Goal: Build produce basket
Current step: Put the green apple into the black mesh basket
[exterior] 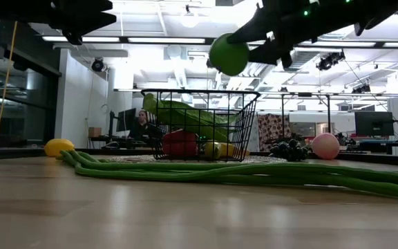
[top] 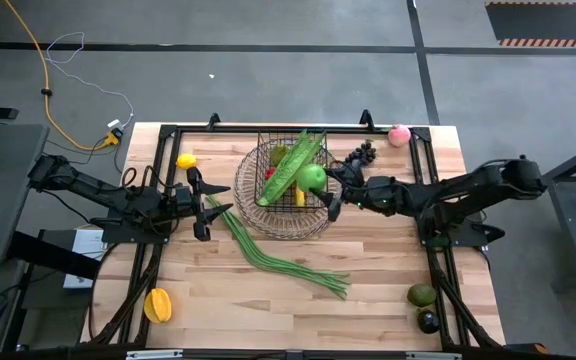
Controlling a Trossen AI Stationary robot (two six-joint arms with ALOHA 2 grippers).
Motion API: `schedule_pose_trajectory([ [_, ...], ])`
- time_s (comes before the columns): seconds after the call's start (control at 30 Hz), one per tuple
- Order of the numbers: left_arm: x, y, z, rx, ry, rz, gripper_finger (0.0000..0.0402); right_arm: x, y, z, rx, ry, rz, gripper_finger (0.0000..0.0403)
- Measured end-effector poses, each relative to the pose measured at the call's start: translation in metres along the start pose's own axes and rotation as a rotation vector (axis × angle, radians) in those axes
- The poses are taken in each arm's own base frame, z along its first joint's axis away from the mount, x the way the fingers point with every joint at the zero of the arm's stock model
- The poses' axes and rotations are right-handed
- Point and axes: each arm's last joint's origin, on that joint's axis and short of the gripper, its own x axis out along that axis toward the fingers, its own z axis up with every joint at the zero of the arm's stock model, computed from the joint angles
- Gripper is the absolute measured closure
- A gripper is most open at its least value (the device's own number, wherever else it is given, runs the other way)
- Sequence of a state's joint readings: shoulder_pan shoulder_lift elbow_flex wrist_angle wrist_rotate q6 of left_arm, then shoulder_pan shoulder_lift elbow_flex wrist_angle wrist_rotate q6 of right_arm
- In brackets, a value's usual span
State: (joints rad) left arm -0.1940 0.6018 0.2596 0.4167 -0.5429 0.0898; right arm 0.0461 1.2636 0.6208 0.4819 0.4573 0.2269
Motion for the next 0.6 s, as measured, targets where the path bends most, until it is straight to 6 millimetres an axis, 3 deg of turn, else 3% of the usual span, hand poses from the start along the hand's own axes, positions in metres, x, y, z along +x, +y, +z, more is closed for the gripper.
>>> schedule_pose_trajectory([
  [0.2,0.000,0.001,0.000,0.000,0.002,0.022,0.0202,0.001,0.000,-0.004,-0.014,0.068,0.117,0.0100],
  [0.6,0.000,0.000,0.000,-0.007,0.002,0.018,0.0202,0.003,-0.010,-0.014,-0.083,0.170,0.037,0.0087],
])
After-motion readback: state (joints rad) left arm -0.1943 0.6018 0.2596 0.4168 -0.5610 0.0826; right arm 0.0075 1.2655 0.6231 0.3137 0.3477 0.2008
